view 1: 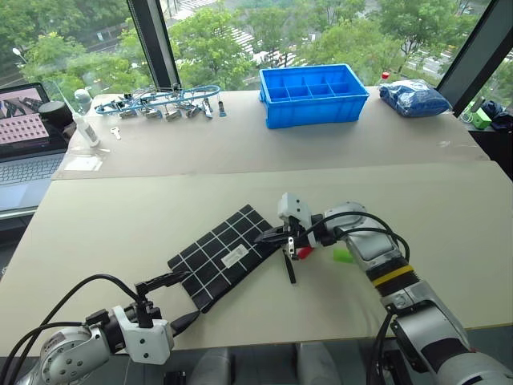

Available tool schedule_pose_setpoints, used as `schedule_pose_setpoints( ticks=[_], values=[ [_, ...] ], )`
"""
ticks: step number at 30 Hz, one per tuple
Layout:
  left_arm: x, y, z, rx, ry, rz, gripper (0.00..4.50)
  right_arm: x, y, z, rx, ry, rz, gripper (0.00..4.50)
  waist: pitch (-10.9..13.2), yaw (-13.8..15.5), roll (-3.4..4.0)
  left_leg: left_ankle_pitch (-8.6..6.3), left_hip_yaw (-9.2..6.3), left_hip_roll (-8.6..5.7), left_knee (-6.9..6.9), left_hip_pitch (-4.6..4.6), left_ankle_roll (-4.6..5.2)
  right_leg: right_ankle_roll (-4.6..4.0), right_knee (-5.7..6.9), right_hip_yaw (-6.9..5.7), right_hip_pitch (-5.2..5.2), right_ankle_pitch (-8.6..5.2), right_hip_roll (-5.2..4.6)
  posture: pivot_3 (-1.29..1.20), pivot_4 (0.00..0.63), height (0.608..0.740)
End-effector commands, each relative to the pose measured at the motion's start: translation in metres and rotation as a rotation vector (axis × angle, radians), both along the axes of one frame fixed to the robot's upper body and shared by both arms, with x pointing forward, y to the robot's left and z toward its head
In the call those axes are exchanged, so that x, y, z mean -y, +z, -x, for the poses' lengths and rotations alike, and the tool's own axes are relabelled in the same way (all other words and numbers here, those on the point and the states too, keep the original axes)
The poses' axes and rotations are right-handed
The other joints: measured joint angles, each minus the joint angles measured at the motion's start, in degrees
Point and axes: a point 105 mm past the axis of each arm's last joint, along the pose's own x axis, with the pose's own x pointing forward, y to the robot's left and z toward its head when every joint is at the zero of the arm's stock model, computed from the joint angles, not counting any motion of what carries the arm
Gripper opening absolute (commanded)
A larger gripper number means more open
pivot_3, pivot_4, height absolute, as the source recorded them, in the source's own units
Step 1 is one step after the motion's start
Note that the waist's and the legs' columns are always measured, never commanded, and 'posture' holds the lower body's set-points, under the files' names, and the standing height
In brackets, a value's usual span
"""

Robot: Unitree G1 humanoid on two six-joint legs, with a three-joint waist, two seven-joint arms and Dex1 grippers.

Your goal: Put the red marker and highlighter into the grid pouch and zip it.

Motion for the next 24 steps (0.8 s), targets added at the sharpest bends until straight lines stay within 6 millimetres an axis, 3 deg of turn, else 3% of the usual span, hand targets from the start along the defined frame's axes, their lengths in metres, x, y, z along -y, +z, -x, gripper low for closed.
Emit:
schedule_pose_setpoints(
  ticks=[1, 9, 12, 15, 20, 24],
  values=[
    [-0.006, -0.008, -0.002, -0.013, 0.001, -0.038, 4.5, -0.002, 0.014, -0.002, 0.042, 0.014, -0.029, 0.06, 0.0, 0.0, 0.01, 0.0, 0.0, 0.0, 0.0, 0.0, 0.0, 0.0, 0.0, 0.0, 0.0, 0.0, 0.0, 0.0, 0.15, 0.74],
    [-0.001, -0.021, -0.011, 0.02, -0.03, -0.036, 4.5, 0.004, 0.008, 0.002, 0.031, 0.019, 0.014, 0.06, -0.1, 0.3, 0.15, 0.03, 0.0, -0.01, 0.0, 0.06, -0.05, -0.03, 0.01, 0.0, 0.04, 0.02, 0.0, 0.0, 0.15, 0.74],
    [0.0, -0.02, -0.013, 0.035, -0.031, -0.026, 4.5, 0.02, -0.02, -0.007, 0.127, -0.014, 0.229, 0.06, -0.2, 0.4, 0.23, 0.04, 0.0, -0.01, 0.0, 0.1, -0.06, -0.06, 0.01, 0.0, 0.09, 0.04, 0.0, 0.0, 0.15, 0.74],
    [0.0, -0.019, -0.014, 0.044, -0.027, -0.021, 4.5, 0.03, -0.033, -0.018, 0.2, -0.05, 0.352, 0.06, -0.5, 0.3, 0.48, 0.04, 0.02, 0.0, 0.0, 0.2, -0.06, -0.05, 0.01, 0.0, 0.15, 0.03, 0.0, 0.0, 0.15, 0.74],
    [0.001, -0.015, -0.017, 0.054, -0.02, -0.015, 4.5, 0.032, -0.032, -0.035, 0.24, -0.125, 0.378, 0.06, -0.6, 0.4, 0.4, 0.03, 0.03, 0.01, -0.18, 1.03, -0.04, 0.16, -0.05, -0.02, 1.01, -0.14, 0.0, 0.0, 0.15, 0.74],
    [0.008, -0.008, -0.019, 0.064, -0.023, -0.006, 4.5, 0.032, -0.031, -0.036, 0.253, -0.117, 0.383, 0.06, -0.7, 0.4, 0.43, 0.02, 0.04, 0.05, -0.21, 1.11, -0.04, 0.37, 0.02, -0.02, 1.02, -0.29, 0.0, 0.0, 0.15, 0.74]
  ],
)
